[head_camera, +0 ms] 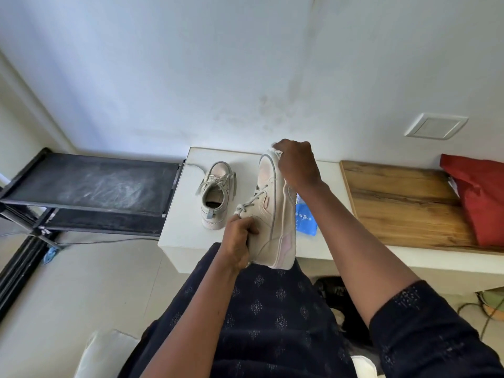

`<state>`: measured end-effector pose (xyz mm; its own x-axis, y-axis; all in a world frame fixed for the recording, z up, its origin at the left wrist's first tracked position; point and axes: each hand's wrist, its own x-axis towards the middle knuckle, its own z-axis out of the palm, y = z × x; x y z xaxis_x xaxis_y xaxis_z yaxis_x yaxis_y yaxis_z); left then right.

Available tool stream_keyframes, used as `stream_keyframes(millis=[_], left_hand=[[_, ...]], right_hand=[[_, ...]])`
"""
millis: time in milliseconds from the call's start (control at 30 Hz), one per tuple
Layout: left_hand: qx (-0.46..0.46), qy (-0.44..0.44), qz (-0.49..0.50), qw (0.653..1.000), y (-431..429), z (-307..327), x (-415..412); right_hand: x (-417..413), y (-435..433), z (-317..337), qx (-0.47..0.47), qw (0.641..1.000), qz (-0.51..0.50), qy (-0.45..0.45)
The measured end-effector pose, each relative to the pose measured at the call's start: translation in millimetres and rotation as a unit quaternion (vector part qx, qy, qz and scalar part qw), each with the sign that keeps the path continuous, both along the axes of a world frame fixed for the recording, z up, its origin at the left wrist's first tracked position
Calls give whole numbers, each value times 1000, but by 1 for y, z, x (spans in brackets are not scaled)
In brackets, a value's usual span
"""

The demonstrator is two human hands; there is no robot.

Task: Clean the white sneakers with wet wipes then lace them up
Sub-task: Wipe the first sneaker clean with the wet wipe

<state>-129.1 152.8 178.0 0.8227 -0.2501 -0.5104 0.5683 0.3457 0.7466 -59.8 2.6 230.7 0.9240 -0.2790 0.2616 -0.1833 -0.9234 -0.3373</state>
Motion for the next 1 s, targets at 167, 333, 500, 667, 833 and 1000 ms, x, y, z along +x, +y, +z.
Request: stream_keyframes(millis=[167,333,500,667,833,1000], left_hand=[[-26,-3,16,1000,6,4,-2],[-39,0,12,999,6,2,-6],[-55,11,22,998,7,3,-8],[-57,28,51,997,9,0,-3],[-57,38,56,996,14,-6,-3],[-39,46,72,996,15,-25,6]], right_hand=[[2,-3,-5,39,998,54,-4],[-11,6,-19,25,990,48,-129],[-26,17,-24,23,981,41,-191],[-45,29,-35,-13,979,54,-195],[-59,43,-43,-2,985,21,-172],[-72,53,-42,1,990,0,-141]])
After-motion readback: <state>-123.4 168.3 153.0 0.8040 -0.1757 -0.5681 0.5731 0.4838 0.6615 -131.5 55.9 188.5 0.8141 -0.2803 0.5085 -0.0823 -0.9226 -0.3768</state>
